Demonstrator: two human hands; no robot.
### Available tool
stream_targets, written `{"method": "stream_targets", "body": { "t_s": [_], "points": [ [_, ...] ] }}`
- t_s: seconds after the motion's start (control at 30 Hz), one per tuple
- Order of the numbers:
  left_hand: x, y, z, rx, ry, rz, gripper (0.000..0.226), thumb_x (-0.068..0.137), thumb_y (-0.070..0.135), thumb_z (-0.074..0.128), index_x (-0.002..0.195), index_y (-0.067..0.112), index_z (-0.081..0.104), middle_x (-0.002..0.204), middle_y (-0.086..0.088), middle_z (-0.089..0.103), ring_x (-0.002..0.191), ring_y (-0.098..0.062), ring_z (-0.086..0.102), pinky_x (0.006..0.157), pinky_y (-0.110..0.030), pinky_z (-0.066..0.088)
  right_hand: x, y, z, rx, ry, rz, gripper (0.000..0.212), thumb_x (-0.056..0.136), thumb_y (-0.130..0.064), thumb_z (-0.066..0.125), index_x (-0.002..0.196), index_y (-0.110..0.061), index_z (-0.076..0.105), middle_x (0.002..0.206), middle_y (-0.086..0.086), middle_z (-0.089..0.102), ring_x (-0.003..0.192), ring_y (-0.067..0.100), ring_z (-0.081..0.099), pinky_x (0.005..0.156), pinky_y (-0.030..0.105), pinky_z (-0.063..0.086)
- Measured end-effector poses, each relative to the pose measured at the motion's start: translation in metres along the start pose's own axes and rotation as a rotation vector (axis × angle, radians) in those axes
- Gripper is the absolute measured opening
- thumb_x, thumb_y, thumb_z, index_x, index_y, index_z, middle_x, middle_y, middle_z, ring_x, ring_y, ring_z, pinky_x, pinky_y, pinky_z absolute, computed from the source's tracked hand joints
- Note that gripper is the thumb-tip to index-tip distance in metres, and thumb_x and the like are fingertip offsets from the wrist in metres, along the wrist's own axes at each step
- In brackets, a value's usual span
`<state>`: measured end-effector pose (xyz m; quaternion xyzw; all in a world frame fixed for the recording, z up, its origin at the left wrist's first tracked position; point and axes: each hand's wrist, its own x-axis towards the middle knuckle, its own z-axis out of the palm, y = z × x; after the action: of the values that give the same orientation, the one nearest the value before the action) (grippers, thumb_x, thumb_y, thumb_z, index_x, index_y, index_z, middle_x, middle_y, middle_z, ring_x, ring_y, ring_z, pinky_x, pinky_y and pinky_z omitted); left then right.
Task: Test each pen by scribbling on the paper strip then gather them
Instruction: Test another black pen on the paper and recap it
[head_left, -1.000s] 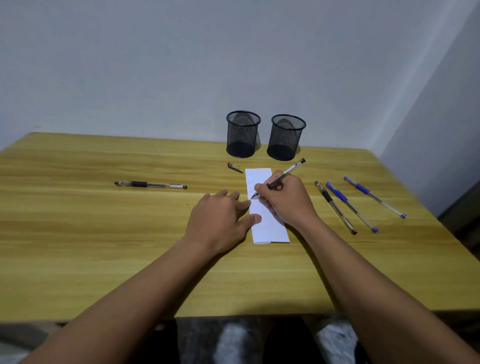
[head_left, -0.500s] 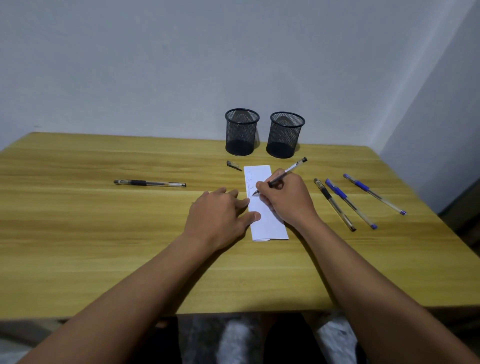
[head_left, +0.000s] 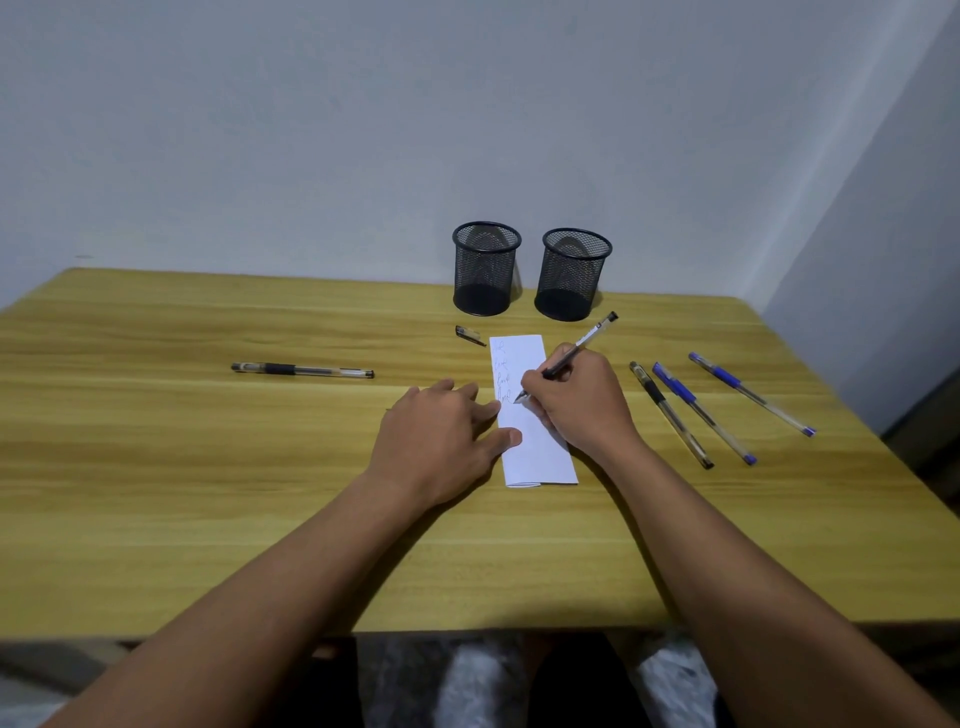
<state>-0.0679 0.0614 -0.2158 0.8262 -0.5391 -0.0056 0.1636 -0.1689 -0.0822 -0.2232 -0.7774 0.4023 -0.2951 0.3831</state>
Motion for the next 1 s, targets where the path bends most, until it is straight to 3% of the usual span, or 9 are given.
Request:
{"method": "stream_targets", "body": {
  "t_s": [0.13,0.23,0.4,0.5,0.6,0.77,0.9,1.0],
  "points": [
    [0.002,-0.002,0.002,-0.027,0.005,-0.014,0.054,0.090,0.064,0.052,0.134,0.035,0.061,0.143,0.009,0.056,0.142,-0.016,0.040,0.105,-0.038,0.039,-0.001,-0.005,-0.004,0.154,0.010,0.048,0.014,0.093,-0.018,0.066,0.086,-0.007,0.067,0.068,0.007,0.072,0.055,0.013,0.065,0.055,0.036,0.057],
    [0.004,-0.005,0.005,-0.078,0.028,-0.052,0.053,0.086,0.066,0.056,0.130,0.037,0.064,0.141,0.009,0.058,0.135,-0.018,0.048,0.097,-0.036,0.044,0.000,-0.009,-0.008,0.250,0.011,0.077,0.014,0.096,-0.016,0.066,0.090,-0.004,0.067,0.069,0.009,0.069,0.048,0.009,0.057,0.045,0.025,0.050],
    [0.005,-0.001,-0.006,-0.217,0.167,-0.137,0.037,0.086,0.056,0.055,0.109,0.034,0.074,0.108,0.006,0.075,0.102,-0.023,0.066,0.077,-0.032,0.051,0.003,-0.009,-0.011,0.304,0.058,0.042,0.016,0.093,-0.018,0.069,0.082,-0.006,0.068,0.064,0.001,0.070,0.050,0.002,0.058,0.054,0.024,0.046],
    [0.030,-0.007,-0.018,-0.330,0.273,-0.181,0.026,0.087,0.043,0.054,0.095,0.029,0.075,0.098,0.008,0.077,0.091,-0.019,0.069,0.079,-0.034,0.054,0.010,-0.013,-0.013,0.357,0.084,0.023,0.015,0.091,-0.016,0.071,0.083,-0.003,0.068,0.062,-0.002,0.066,0.049,-0.003,0.057,0.051,0.016,0.044],
    [0.072,-0.025,-0.020,-0.301,0.263,-0.154,0.021,0.089,0.029,0.057,0.099,0.027,0.075,0.099,0.006,0.076,0.095,-0.021,0.068,0.083,-0.037,0.055,0.019,-0.018,-0.014,0.385,0.075,0.008,0.012,0.090,-0.014,0.072,0.079,-0.009,0.069,0.065,-0.002,0.066,0.048,-0.004,0.055,0.052,0.018,0.042],
    [0.118,-0.049,-0.006,-0.040,0.037,-0.090,0.037,0.097,0.020,0.051,0.133,0.022,0.061,0.130,-0.008,0.064,0.120,-0.032,0.055,0.094,-0.043,0.049,0.035,-0.025,-0.018,0.430,0.047,0.018,0.021,0.093,-0.014,0.064,0.072,-0.013,0.067,0.068,0.004,0.068,0.054,0.012,0.053,0.051,0.030,0.040],
    [0.125,-0.055,0.002,0.150,0.022,-0.022,0.030,0.098,0.022,0.050,0.122,0.030,0.067,0.124,-0.004,0.064,0.115,-0.033,0.052,0.086,-0.042,0.044,0.040,-0.029,-0.020,0.433,0.027,0.024,0.019,0.094,-0.013,0.064,0.075,-0.014,0.069,0.073,0.007,0.070,0.056,0.013,0.054,0.043,0.024,0.042],
    [0.122,-0.057,-0.001,0.021,0.124,-0.016,0.016,0.094,0.021,0.062,0.105,0.025,0.071,0.105,-0.001,0.071,0.101,-0.028,0.059,0.078,-0.038,0.046,0.041,-0.032,-0.022,0.415,0.031,0.000,0.017,0.094,-0.016,0.066,0.078,-0.013,0.070,0.080,0.008,0.072,0.062,0.009,0.058,0.044,0.022,0.046]
  ]
}}
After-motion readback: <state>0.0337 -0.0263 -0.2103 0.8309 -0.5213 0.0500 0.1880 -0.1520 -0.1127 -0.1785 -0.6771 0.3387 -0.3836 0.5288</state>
